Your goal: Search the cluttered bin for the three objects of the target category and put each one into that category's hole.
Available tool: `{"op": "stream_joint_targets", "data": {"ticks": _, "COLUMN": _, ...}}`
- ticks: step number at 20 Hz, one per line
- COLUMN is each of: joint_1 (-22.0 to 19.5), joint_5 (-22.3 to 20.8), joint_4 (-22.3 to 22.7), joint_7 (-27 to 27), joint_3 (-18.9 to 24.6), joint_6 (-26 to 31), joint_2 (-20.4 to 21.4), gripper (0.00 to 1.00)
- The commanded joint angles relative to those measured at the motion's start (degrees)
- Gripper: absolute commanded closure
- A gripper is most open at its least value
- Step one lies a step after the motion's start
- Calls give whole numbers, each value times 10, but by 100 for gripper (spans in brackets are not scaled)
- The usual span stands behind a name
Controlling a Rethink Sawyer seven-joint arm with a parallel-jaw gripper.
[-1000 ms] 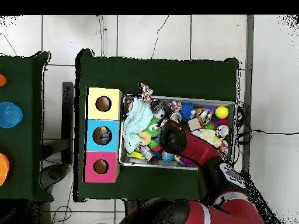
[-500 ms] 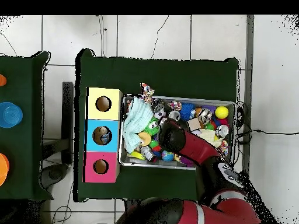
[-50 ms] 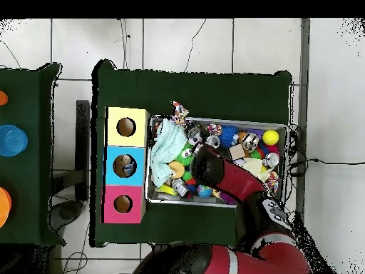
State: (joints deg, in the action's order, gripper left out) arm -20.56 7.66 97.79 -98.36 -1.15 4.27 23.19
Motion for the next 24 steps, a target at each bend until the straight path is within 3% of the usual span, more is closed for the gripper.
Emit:
{"op": "stream_joint_targets", "data": {"ticks": 1, "joint_1": 46, "joint_5": 41, "joint_4": 3, "joint_7": -131, "joint_3": 19, "joint_6": 28, "joint_2": 10, "gripper": 100}}
{"op": "stream_joint_targets", "data": {"ticks": 6, "joint_1": 75, "joint_5": 63, "joint_4": 19, "joint_7": -139, "joint_3": -22, "joint_6": 105, "joint_2": 70, "gripper": 100}}
{"op": "stream_joint_targets", "data": {"ticks": 13, "joint_1": 81, "joint_5": 77, "joint_4": 28, "joint_7": -130, "joint_3": -34, "joint_6": 170, "joint_2": 118, "gripper": 100}}
{"op": "stream_joint_targets", "data": {"ticks": 24, "joint_1": 42, "joint_5": 67, "joint_4": 50, "joint_7": -103, "joint_3": 0, "joint_6": 111, "joint_2": 101, "gripper": 100}}
